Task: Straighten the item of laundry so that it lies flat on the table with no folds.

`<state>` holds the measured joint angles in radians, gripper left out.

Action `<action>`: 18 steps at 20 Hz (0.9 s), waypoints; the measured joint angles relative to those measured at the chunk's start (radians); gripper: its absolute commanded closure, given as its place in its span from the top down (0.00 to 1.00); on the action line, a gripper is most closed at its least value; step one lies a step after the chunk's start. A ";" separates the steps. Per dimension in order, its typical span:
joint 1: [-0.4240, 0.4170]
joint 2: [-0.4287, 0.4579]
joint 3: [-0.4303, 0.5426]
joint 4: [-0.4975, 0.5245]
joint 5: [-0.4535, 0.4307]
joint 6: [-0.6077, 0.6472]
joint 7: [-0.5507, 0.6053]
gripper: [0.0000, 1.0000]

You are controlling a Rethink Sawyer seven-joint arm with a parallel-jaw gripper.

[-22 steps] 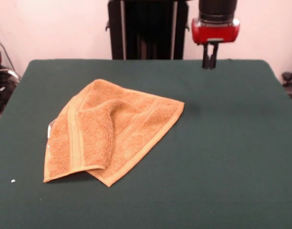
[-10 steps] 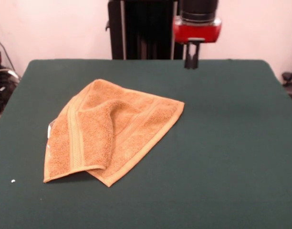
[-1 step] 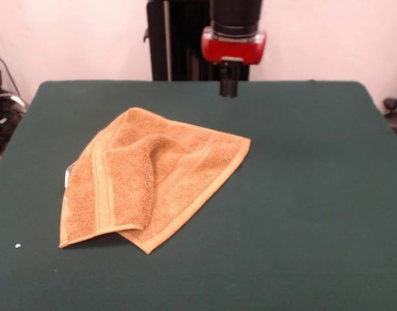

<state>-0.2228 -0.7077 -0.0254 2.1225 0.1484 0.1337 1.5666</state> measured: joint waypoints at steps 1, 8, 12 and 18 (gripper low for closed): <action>-0.007 0.005 -0.001 0.000 0.000 -0.002 0.000 0.00; -0.071 0.058 -0.005 0.010 0.038 -0.099 0.017 0.00; -0.091 0.080 -0.005 0.027 0.104 -0.179 0.079 0.00; -0.120 0.106 0.005 0.075 0.197 -0.283 0.291 0.00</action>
<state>-0.3430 -0.6015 -0.0204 2.1977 0.3458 -0.1498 1.8576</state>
